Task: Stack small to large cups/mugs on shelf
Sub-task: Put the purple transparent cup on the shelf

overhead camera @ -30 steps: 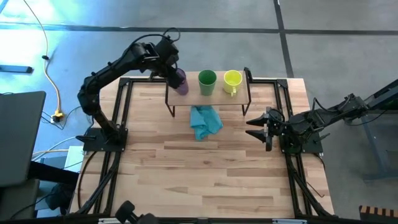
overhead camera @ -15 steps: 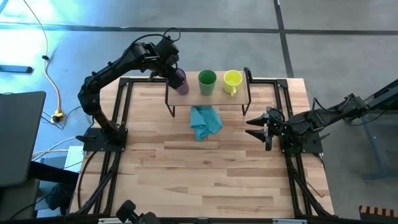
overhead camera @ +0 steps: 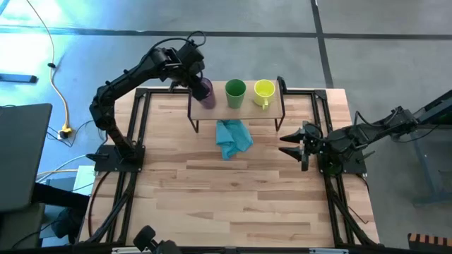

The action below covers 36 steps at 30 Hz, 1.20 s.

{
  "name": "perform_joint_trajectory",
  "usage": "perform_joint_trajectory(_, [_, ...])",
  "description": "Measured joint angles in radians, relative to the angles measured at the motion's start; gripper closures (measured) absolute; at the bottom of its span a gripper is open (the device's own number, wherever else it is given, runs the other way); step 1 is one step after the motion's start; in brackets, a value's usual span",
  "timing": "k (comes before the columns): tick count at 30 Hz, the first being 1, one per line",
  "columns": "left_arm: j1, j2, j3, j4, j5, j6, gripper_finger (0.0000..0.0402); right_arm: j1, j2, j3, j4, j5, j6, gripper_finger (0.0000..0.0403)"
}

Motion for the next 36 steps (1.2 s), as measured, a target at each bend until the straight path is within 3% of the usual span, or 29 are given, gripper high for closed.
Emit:
perform_joint_trajectory(6, [0.013,-0.001,0.053,0.002,0.0,0.001,0.0349,0.0,0.0,0.0,-0.019,0.0,0.017,0.0204])
perform_joint_trajectory(22, [0.04,-0.002,0.09,-0.018,0.065,0.024,0.038,0.0,0.011,0.0,-0.018,-0.001,0.021,0.0204])
perform_joint_trajectory(36, [0.04,-0.002,0.09,0.004,0.064,0.026,0.0364,0.0,0.066,0.0,-0.015,-0.002,0.031,0.0204])
